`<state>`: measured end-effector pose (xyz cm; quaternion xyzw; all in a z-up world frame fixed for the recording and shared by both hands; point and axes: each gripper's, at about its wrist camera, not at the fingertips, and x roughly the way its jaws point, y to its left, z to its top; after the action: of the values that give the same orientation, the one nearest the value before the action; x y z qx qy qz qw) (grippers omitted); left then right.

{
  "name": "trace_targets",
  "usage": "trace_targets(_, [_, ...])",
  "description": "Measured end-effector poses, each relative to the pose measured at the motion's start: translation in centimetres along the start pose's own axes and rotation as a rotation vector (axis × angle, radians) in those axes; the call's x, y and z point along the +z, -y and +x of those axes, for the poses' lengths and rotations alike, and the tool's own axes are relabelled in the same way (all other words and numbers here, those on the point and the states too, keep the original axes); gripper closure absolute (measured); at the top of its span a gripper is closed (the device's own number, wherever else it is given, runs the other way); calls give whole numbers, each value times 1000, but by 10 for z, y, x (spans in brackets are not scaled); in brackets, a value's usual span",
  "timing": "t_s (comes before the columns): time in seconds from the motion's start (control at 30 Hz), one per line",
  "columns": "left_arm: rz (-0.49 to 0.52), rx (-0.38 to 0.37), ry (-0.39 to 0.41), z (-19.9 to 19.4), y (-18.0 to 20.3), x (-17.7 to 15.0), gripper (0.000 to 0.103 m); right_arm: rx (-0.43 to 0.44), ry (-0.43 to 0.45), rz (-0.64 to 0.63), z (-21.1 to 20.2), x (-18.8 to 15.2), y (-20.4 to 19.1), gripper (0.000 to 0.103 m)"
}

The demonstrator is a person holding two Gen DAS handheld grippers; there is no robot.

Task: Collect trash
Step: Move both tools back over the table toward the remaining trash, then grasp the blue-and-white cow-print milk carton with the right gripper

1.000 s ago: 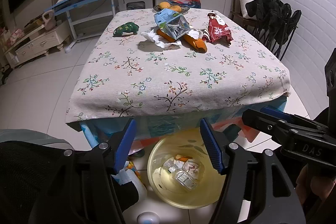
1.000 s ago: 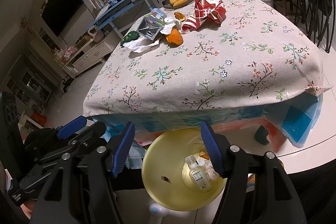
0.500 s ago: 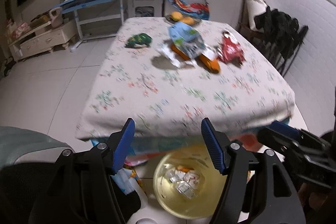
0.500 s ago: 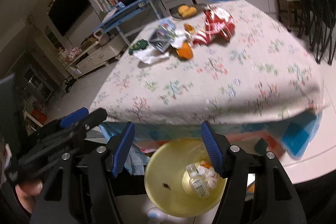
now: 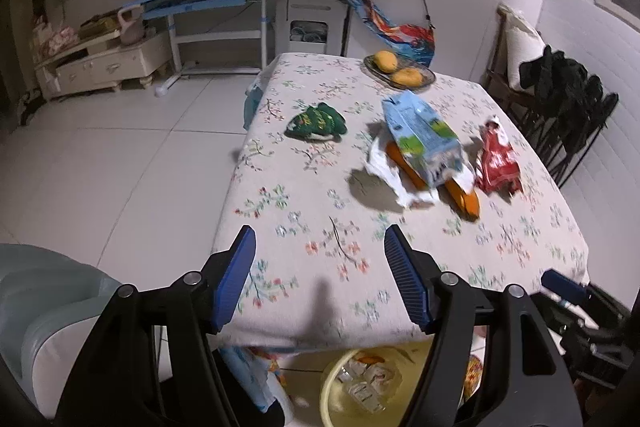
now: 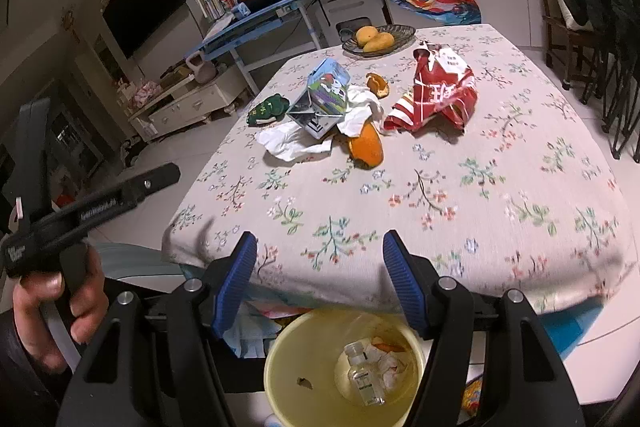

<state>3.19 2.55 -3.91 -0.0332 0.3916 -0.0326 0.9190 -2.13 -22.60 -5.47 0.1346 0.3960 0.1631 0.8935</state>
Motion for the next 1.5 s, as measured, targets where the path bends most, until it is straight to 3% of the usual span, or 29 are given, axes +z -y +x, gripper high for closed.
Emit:
trace_targets(0.4, [-44,21,-25,42,-13,44,36,15,2,-48,32,46,-5,39])
trace_targets(0.6, [-80,30,-38,58,-24,62,35,-1,4,-108,57,79,-19,34])
trace_targets(0.9, [-107,17,-62,69,-29,65,34,-13,-119,-57,118,127,-8,34])
trace_targets(1.0, [-123,16,-62,71,-33,68,33,-11,-167,-60,132,128,-8,34])
trace_targets(1.17, [-156,13,-62,76,-39,73,33,19,-118,-101,119,127,-21,36])
trace_targets(1.33, [-179,3,-67,80,-43,77,33,32,-172,-111,134,123,-26,36])
trace_targets(1.43, [-176,0,-67,82,-42,78,32,38,-176,-60,141,123,-19,37])
trace_targets(1.5, [-177,-3,-68,83,-42,79,32,67,-172,-1,143,124,-12,44])
